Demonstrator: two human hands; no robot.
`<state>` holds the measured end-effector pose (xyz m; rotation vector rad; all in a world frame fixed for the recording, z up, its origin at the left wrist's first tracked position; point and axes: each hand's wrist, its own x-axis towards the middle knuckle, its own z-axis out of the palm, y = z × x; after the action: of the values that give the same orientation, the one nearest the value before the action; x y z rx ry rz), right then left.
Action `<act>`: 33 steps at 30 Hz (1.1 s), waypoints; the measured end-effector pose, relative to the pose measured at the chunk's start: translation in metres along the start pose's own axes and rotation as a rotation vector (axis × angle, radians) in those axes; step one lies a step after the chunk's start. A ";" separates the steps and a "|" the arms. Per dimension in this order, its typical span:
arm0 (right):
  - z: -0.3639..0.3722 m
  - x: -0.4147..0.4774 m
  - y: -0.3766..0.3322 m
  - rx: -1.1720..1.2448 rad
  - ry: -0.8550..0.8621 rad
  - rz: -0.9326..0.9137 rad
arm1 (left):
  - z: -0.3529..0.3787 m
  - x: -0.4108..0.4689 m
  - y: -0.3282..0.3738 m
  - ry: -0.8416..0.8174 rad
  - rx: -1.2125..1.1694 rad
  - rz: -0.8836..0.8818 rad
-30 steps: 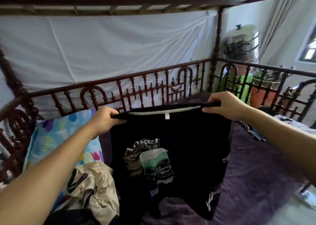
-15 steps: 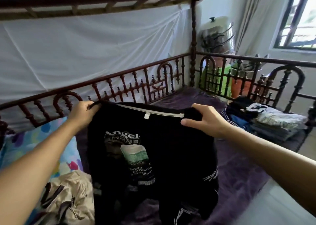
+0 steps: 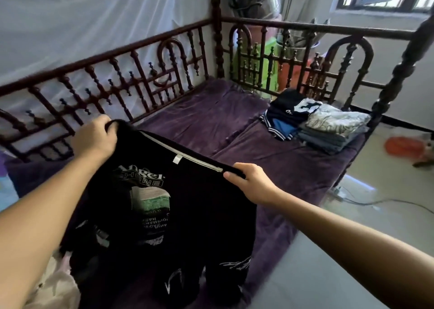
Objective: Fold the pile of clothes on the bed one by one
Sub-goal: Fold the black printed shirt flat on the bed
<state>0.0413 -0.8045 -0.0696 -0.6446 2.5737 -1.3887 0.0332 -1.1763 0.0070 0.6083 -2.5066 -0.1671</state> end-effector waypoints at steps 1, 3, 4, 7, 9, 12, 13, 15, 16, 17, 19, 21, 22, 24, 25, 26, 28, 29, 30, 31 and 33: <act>-0.008 0.007 0.017 0.007 0.017 0.044 | 0.021 0.008 0.017 -0.032 -0.013 0.013; -0.026 0.022 0.052 0.006 0.049 0.120 | 0.064 0.023 0.055 -0.088 -0.057 0.050; -0.037 0.029 0.070 -0.002 0.068 0.157 | 0.086 0.031 0.076 -0.102 -0.083 0.074; -0.075 0.053 0.120 -0.058 0.143 0.288 | 0.149 0.053 0.144 -0.160 -0.156 0.127; -0.105 0.071 0.151 -0.114 0.177 0.356 | 0.186 0.066 0.190 -0.249 -0.199 0.137; -0.145 0.095 0.198 -0.182 0.264 0.448 | 0.235 0.080 0.254 -0.405 -0.259 0.147; -0.156 0.101 0.213 -0.189 0.291 0.485 | 0.249 0.082 0.272 -0.458 -0.280 0.157; -0.174 0.112 0.244 -0.178 0.321 0.562 | 0.276 0.083 0.306 -0.543 -0.328 0.160; -0.184 0.118 0.259 -0.168 0.327 0.595 | 0.288 0.084 0.322 -0.567 -0.348 0.142; -0.193 0.126 0.275 -0.158 0.335 0.622 | 0.300 0.083 0.338 -0.585 -0.363 0.119; -0.214 0.143 0.309 -0.146 0.355 0.661 | 0.326 0.081 0.370 -0.612 -0.385 0.085; -0.232 0.164 0.347 -0.143 0.358 0.696 | 0.354 0.082 0.401 -0.638 -0.388 0.060; -0.239 0.174 0.367 -0.140 0.353 0.714 | 0.368 0.084 0.415 -0.646 -0.384 0.050; -0.249 0.194 0.411 -0.138 0.327 0.755 | 0.400 0.088 0.442 -0.656 -0.380 0.028; -0.253 0.204 0.434 -0.143 0.300 0.780 | 0.416 0.089 0.453 -0.662 -0.381 0.010; -0.255 0.213 0.457 -0.151 0.263 0.811 | 0.434 0.091 0.462 -0.668 -0.382 -0.013; -0.260 0.227 0.501 -0.179 0.171 0.886 | 0.467 0.091 0.471 -0.688 -0.375 -0.073; -0.261 0.233 0.520 -0.202 0.125 0.928 | 0.482 0.088 0.471 -0.703 -0.364 -0.102; -0.262 0.237 0.536 -0.239 0.078 0.966 | 0.494 0.083 0.467 -0.721 -0.351 -0.133; -0.262 0.242 0.548 -0.293 0.017 0.988 | 0.503 0.075 0.459 -0.739 -0.339 -0.171; -0.257 0.254 0.558 -0.423 -0.143 0.969 | 0.510 0.050 0.433 -0.786 -0.299 -0.279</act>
<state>-0.4373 -0.4517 -0.3669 0.4384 2.4664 -0.4709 -0.4480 -0.8179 -0.2936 0.8857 -3.0099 -1.0418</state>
